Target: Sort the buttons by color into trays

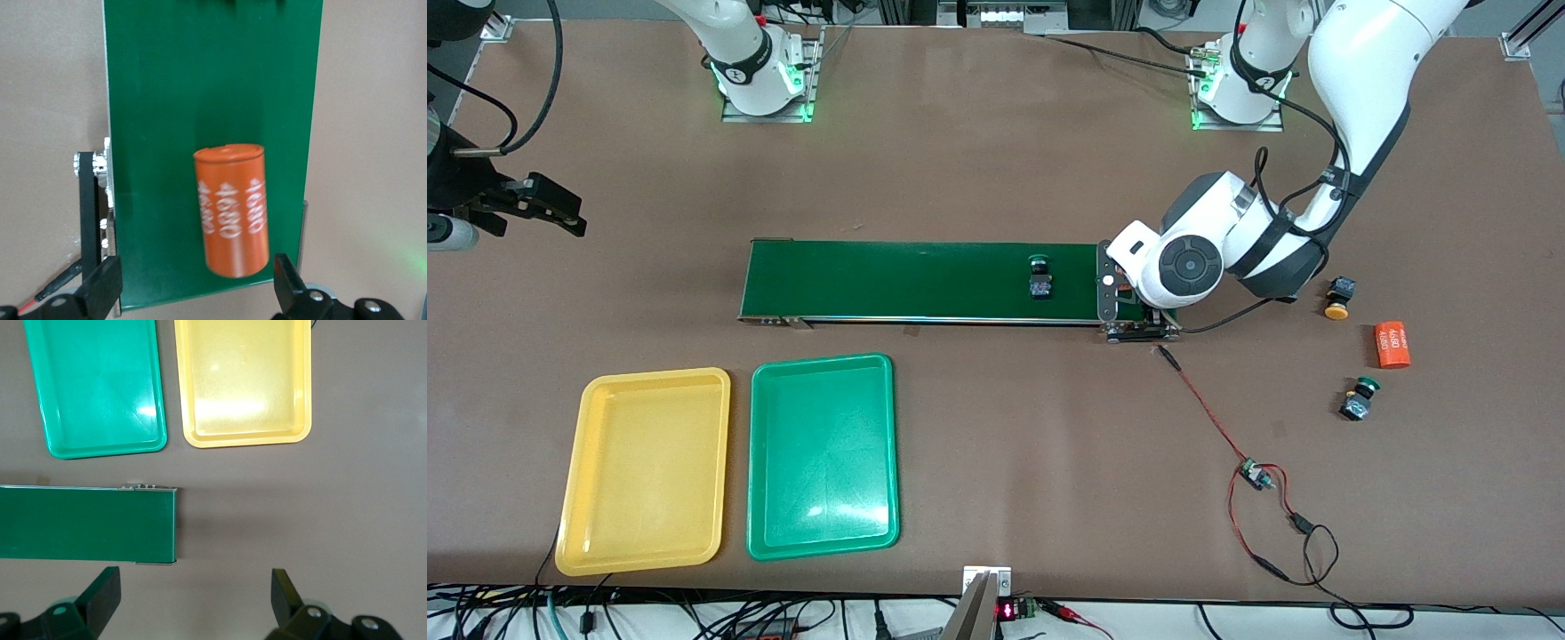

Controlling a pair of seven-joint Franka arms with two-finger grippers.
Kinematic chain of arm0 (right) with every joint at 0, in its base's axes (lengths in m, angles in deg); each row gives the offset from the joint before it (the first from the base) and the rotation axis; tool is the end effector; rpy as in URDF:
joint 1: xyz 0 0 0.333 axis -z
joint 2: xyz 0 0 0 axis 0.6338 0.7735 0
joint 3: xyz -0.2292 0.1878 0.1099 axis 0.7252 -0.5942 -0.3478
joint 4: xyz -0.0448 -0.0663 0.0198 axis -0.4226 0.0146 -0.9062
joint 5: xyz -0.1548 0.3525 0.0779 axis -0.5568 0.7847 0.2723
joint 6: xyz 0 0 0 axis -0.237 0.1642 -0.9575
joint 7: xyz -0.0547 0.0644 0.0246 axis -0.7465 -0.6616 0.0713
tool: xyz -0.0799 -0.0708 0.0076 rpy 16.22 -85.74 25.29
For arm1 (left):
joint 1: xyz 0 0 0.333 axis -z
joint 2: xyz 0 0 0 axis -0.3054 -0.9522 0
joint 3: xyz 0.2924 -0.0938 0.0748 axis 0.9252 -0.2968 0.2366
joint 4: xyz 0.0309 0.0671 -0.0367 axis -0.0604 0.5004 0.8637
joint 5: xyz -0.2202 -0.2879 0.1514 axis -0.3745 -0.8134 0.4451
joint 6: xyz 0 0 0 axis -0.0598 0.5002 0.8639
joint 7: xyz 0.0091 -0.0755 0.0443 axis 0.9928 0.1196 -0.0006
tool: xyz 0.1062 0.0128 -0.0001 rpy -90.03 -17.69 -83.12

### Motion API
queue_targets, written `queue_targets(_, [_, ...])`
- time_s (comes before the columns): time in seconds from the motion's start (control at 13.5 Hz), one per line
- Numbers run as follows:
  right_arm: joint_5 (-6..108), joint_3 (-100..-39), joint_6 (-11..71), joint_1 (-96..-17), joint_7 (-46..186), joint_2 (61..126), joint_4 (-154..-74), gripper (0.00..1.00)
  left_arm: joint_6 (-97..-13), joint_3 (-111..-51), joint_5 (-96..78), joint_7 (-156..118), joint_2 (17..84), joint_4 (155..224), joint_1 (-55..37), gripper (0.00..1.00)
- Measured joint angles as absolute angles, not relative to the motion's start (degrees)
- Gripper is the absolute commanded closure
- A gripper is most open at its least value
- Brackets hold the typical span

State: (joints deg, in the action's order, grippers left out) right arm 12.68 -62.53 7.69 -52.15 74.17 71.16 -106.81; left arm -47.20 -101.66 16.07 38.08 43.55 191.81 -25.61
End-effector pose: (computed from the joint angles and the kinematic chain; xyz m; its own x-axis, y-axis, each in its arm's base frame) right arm 0.5660 0.0013 0.6016 0.9998 0.0182 -0.0035 0.0183 -0.9994 0.0287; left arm 0.5527 -0.2742 0.2735 0.0213 -0.9960 -0.0873 -0.9525 -0.0467 0.3009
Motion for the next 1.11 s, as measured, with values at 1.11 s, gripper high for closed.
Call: queue_targets(1.11, [12.9, -62.4, 10.1, -52.1, 74.3, 73.1, -106.8, 0.0, -40.5, -94.9, 27.8, -1.9, 45.7, 175.1, -28.5, 0.0])
